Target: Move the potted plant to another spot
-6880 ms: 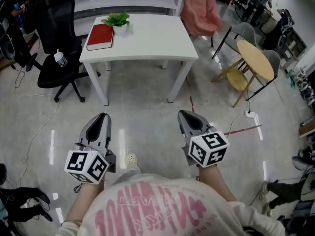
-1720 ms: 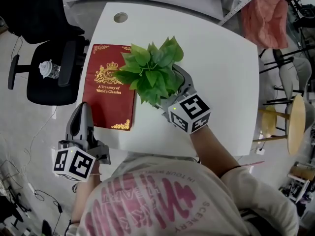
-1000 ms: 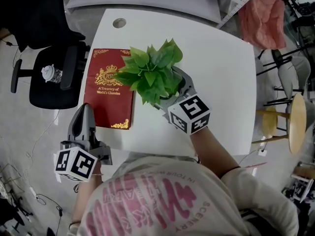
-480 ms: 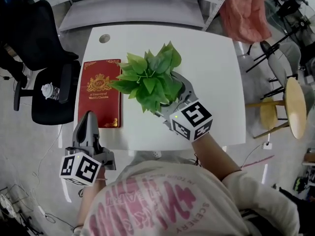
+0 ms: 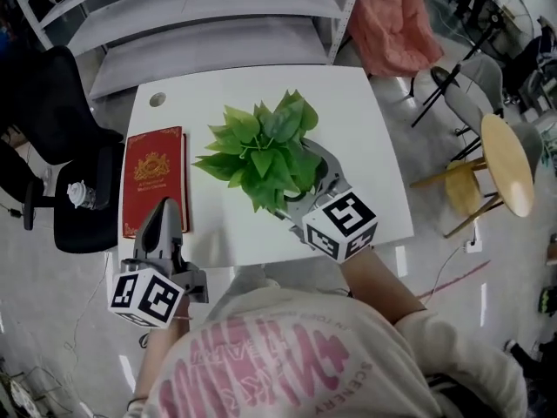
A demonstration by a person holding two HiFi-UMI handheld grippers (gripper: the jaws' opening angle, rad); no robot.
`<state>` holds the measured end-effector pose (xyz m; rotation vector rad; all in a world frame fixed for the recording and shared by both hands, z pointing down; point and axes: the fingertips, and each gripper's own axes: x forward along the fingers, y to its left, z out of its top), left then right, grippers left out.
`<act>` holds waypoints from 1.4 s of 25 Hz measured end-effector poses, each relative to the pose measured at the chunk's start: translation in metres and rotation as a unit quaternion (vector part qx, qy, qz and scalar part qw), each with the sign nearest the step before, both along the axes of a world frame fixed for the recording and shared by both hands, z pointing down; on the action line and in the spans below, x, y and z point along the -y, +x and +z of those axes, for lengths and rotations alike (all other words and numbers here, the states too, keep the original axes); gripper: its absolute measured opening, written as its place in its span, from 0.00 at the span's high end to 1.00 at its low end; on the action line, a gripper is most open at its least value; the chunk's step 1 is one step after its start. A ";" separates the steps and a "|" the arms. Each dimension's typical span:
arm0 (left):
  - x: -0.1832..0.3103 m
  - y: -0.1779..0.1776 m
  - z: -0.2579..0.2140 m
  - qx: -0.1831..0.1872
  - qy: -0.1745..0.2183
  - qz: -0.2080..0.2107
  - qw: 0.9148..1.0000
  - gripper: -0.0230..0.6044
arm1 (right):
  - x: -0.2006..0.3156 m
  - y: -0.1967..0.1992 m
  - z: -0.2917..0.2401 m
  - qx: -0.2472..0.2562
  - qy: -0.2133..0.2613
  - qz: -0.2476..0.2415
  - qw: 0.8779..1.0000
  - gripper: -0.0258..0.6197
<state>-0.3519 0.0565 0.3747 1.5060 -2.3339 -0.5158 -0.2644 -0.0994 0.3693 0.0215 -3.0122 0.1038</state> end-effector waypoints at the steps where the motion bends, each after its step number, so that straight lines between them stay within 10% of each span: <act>1: 0.003 -0.001 -0.002 0.004 0.005 0.010 1.000 0.96 | 0.000 0.003 -0.003 0.002 0.005 0.009 1.000 0.19; 19: 0.135 0.112 -0.059 0.053 0.045 0.189 0.979 0.96 | 0.086 0.159 -0.057 0.052 0.011 0.185 0.981 0.19; 35: 0.107 0.092 -0.041 0.046 0.037 0.281 0.958 0.96 | 0.044 0.178 -0.045 0.057 0.005 0.305 0.951 0.19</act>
